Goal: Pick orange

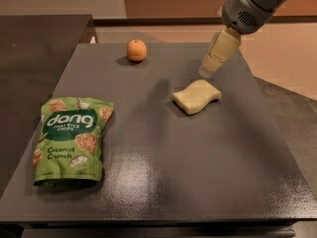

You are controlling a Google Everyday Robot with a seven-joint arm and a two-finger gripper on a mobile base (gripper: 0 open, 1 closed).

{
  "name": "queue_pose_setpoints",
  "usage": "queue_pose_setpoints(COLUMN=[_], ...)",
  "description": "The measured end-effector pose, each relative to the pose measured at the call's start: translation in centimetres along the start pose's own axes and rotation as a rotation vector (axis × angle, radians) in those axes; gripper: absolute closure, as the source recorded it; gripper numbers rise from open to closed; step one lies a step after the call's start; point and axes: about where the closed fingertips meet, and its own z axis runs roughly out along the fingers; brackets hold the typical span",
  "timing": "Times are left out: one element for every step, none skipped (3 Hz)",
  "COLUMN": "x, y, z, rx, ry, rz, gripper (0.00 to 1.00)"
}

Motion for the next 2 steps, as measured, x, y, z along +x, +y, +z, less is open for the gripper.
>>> queue_pose_setpoints(x=[-2.1, -3.9], y=[-2.4, -3.9], z=[2.6, 5.5], rx=[-0.002, -0.018], ry=[-0.059, -0.108], rz=[0.032, 0.066], gripper=[0.0, 0.0])
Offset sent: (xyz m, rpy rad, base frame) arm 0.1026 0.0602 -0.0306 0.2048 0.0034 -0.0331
